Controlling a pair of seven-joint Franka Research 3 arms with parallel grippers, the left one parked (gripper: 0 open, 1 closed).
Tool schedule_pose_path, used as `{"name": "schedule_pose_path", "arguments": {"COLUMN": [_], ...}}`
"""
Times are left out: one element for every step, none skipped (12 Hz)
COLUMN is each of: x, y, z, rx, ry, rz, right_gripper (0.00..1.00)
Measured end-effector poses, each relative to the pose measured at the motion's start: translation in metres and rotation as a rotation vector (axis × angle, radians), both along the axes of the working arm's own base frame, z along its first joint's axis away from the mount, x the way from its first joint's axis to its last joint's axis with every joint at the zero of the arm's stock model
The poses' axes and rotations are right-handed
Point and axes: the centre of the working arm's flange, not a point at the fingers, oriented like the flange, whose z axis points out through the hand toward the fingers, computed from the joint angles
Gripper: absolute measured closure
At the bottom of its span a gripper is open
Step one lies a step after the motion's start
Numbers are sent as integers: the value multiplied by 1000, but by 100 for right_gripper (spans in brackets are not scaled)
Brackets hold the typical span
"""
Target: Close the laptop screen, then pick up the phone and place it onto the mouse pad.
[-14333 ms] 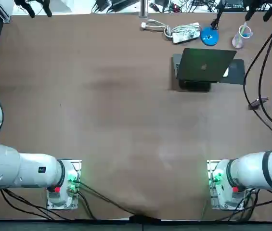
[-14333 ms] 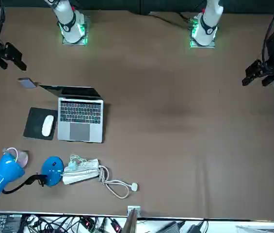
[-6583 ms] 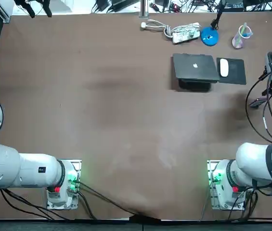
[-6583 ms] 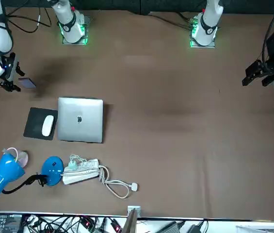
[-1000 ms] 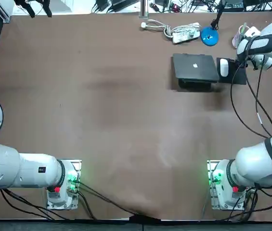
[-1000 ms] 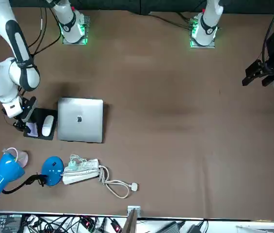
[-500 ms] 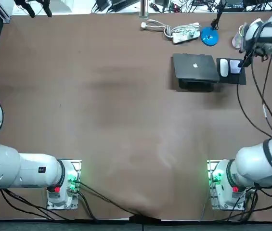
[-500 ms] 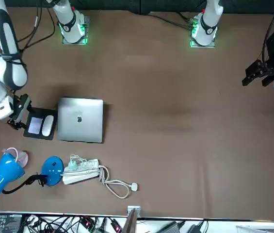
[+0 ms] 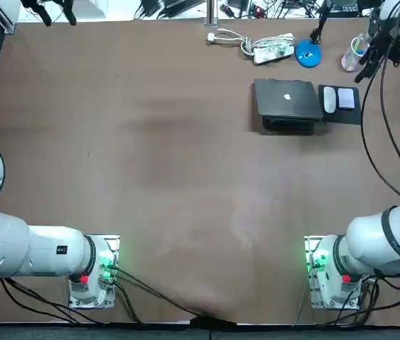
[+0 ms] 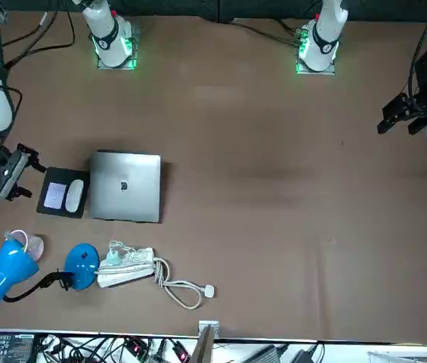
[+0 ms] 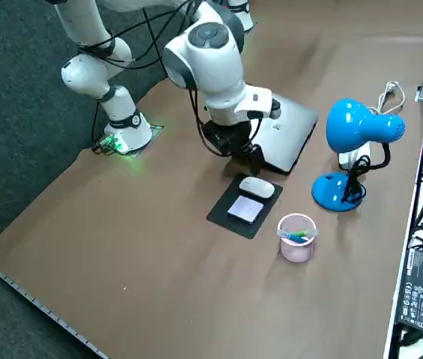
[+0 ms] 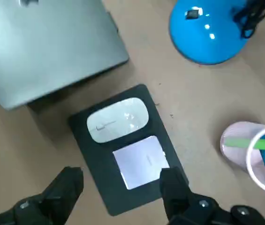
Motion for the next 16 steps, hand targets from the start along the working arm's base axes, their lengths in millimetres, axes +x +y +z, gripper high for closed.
{"name": "schedule_pose_path", "arguments": {"x": [4,8,12,18,22,26,30,33,34,32,30,26,22,17,11,5], "y": [2,6,10,19,26,36,48,61,74,86,99,110,122,135,147,155], "z": [10,19,29,51,64,77,90,103,116,129,141,152,165,178,191,203], "rx": [6,11,15,23,25,24,22,15,2,-13,-31,-55,-82,-105,-118,-121], "ry": [13,25,39,77,96,109,119,125,128,136,148,151,143,132,121,112], "rz": [-40,-82,-128,-233,-296,-351,-404,-451,-503,-558,-615,-674,-737,-797,-853,-897], "right_gripper": [0,0,0,0,0,0,0,0,0,0,0,0,0,0,0,0]}}
